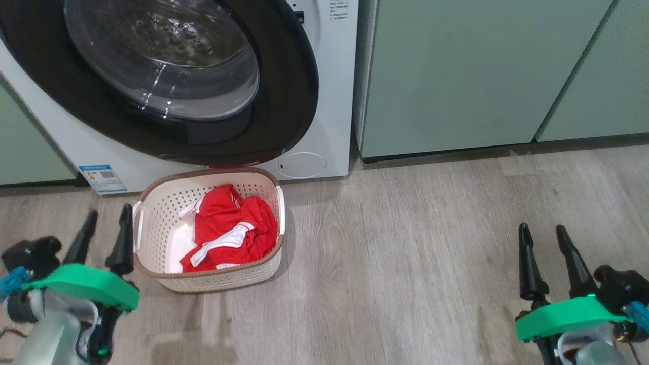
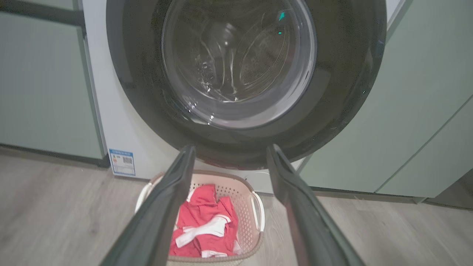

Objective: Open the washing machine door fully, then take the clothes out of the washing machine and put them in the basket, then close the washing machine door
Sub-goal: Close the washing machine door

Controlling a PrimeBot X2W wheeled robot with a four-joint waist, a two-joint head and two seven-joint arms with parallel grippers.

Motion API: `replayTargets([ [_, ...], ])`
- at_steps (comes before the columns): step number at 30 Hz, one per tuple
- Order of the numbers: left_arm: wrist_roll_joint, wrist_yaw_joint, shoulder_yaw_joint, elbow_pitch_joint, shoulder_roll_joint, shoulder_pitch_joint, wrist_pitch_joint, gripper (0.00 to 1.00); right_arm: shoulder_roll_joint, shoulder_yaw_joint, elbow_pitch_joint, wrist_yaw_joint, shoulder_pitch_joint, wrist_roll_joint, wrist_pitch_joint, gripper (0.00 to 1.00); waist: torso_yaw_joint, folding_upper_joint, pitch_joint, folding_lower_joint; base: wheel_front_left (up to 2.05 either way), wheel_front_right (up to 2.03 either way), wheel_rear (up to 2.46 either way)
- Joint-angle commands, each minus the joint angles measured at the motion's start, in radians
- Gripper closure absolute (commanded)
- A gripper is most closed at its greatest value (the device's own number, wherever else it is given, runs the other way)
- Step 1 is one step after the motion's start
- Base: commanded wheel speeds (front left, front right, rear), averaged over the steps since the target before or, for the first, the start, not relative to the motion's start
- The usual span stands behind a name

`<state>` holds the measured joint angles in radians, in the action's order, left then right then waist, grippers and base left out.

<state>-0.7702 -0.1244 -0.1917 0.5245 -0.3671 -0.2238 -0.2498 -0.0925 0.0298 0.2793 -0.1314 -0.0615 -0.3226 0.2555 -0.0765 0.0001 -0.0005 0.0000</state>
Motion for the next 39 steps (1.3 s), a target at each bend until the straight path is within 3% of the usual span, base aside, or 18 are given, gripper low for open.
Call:
replayTargets([
  [1,0.073,-0.006,0.084,-0.058,-0.021,-0.03,-0.011,0.0,-0.002,0.02,-0.036,0.001,-0.004,0.012,0.006,0.0,0.0,-0.0001,0.002,0.0,0.0,0.0,0.0],
  [5,0.202,-0.006,0.168,-0.11,0.034,0.034,-0.012,0.0,0.004,0.02,-0.036,0.001,0.001,0.013,0.006,0.0,-0.004,-0.0001,0.001,0.0,0.0,0.0,0.0],
  [12,0.323,-0.006,0.292,-0.117,0.11,0.098,-0.012,0.0,0.014,0.018,-0.036,0.001,0.008,0.013,0.006,0.0,-0.011,-0.0001,0.003,0.0,0.0,0.0,0.0],
  [23,0.409,-0.006,0.352,-0.081,0.152,0.107,-0.012,0.0,0.013,0.031,-0.036,0.001,0.007,0.019,0.006,0.0,-0.009,-0.0001,-0.001,0.0,0.0,0.0,0.0],
  [24,0.412,-0.006,0.351,-0.078,0.152,0.106,-0.012,0.0,0.008,0.042,-0.036,0.001,0.006,0.025,0.006,0.22,-0.008,-0.0001,-0.002,0.0,0.0,0.0,0.0],
  [25,0.415,-0.006,0.35,-0.075,0.153,0.104,-0.012,0.0,0.006,0.047,-0.037,0.001,0.004,0.026,0.006,0.96,-0.006,-0.0001,-0.001,0.0,0.0,0.0,0.0],
  [26,0.419,-0.006,0.347,-0.073,0.154,0.104,-0.012,0.0,0.005,0.048,-0.038,0.001,0.002,0.023,0.006,1.0,-0.003,-0.0001,0.0,0.0,0.0,0.0,0.0],
  [32,0.432,-0.006,0.341,-0.072,0.168,0.1,-0.012,0.0,-0.009,0.038,-0.048,0.001,-0.037,-0.009,0.006,1.0,0.021,-0.0001,0.014,0.0,0.0,0.0,0.0],
  [39,0.458,-0.006,0.313,-0.081,0.211,0.101,-0.012,0.0,-0.065,0.055,-0.074,0.001,-0.189,-0.026,0.006,1.0,0.089,-0.0001,0.046,0.0,0.0,0.0,0.0],
])
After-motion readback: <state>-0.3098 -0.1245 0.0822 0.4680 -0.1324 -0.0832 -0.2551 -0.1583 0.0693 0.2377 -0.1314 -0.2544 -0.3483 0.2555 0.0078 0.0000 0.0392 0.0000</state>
